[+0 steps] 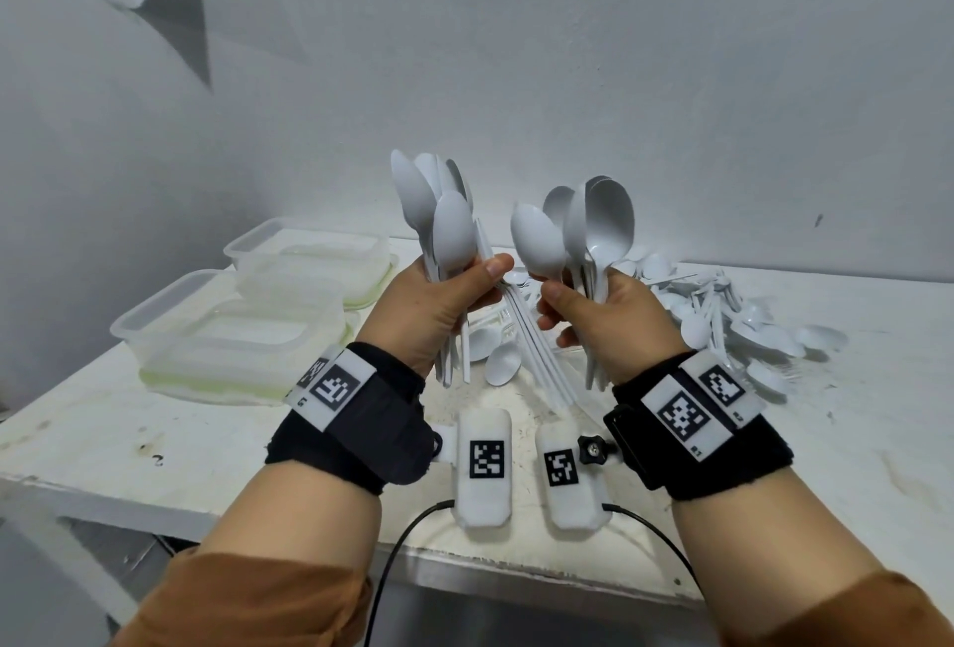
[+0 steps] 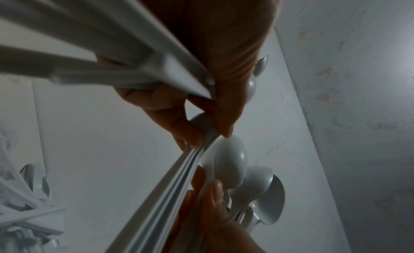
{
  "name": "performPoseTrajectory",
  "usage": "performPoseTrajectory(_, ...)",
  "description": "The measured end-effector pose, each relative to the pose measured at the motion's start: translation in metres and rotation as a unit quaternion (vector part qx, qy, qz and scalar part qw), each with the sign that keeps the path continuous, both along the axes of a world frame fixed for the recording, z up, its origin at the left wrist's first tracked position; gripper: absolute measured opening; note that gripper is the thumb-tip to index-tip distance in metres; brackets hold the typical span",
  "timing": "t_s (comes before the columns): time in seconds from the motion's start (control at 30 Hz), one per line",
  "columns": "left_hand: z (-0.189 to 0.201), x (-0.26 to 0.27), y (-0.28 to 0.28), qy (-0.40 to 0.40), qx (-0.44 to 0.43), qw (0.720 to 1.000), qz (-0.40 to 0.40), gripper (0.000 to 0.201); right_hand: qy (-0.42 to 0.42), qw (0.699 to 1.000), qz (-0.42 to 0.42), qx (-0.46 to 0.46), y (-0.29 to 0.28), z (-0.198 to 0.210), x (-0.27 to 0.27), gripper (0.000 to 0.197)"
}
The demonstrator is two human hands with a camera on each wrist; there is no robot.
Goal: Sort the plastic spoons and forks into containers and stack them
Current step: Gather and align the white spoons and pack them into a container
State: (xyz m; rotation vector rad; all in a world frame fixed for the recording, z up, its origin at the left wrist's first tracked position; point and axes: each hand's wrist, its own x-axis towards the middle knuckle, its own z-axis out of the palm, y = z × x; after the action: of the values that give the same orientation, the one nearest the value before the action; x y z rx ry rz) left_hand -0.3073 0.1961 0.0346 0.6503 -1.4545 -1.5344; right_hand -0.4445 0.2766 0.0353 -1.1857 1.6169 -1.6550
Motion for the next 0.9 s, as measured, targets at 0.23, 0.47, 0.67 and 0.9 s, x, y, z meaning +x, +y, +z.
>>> performPoseTrajectory(0.23, 0.001, 0.001, 0.001, -0.004, 0.001, 1.0, -0.005, 0.016, 0.043, 0.999, -0.01, 0.009, 0.001, 0.001, 0.001, 0.02)
performPoseTrajectory(0.47, 0.005, 0.001, 0.005, -0.007, -0.005, 1.0, 0.003, 0.02, 0.06, 0.998, -0.007, 0.02, -0.001, 0.002, 0.005, 0.026)
performPoseTrajectory(0.67, 0.006, 0.003, 0.007, -0.005, 0.0, 1.0, 0.008, 0.011, 0.022, 1.0, -0.01, 0.008, 0.001, 0.002, 0.002, 0.018)
performPoseTrajectory(0.9, 0.009, -0.001, 0.011, -0.004, 0.001, 1.0, -0.004, 0.004, -0.014, 1.0, -0.024, -0.007, 0.0, 0.004, 0.001, 0.016)
